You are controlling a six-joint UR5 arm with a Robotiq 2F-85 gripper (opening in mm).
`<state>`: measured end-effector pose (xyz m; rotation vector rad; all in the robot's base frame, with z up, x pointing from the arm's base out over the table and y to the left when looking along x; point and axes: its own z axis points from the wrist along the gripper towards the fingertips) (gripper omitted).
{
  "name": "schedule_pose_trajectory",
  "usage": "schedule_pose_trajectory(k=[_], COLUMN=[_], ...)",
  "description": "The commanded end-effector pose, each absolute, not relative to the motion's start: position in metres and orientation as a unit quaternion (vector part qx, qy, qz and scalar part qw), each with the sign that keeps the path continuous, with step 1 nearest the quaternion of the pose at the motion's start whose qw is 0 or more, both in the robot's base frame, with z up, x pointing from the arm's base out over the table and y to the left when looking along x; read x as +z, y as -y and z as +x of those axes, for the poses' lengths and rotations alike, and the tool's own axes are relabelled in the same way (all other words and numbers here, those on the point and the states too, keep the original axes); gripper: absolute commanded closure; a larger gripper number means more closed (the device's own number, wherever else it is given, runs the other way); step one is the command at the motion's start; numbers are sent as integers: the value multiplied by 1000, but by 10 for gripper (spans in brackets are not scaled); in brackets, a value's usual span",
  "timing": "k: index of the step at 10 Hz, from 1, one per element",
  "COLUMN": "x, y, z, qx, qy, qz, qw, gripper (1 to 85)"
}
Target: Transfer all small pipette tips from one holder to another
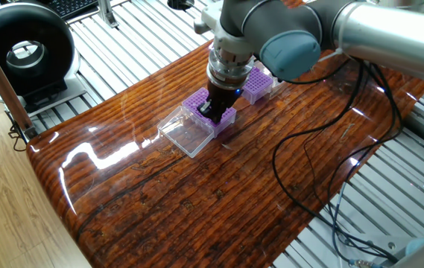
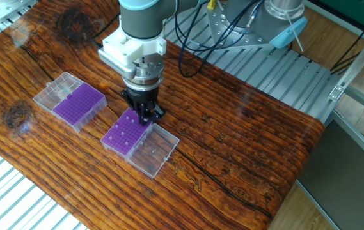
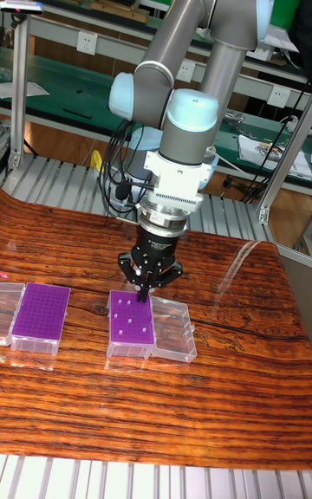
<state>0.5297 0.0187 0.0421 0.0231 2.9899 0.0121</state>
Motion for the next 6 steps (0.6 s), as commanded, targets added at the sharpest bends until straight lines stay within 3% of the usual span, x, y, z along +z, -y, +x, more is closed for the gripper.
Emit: schedule_pose_trajectory(k=[1,6], x=[48,57], y=[-19,-11], z=[527,525], qx=[1,-7], qy=[-997,-998], qz=[21,28], qw=[67,57], gripper=[843,843])
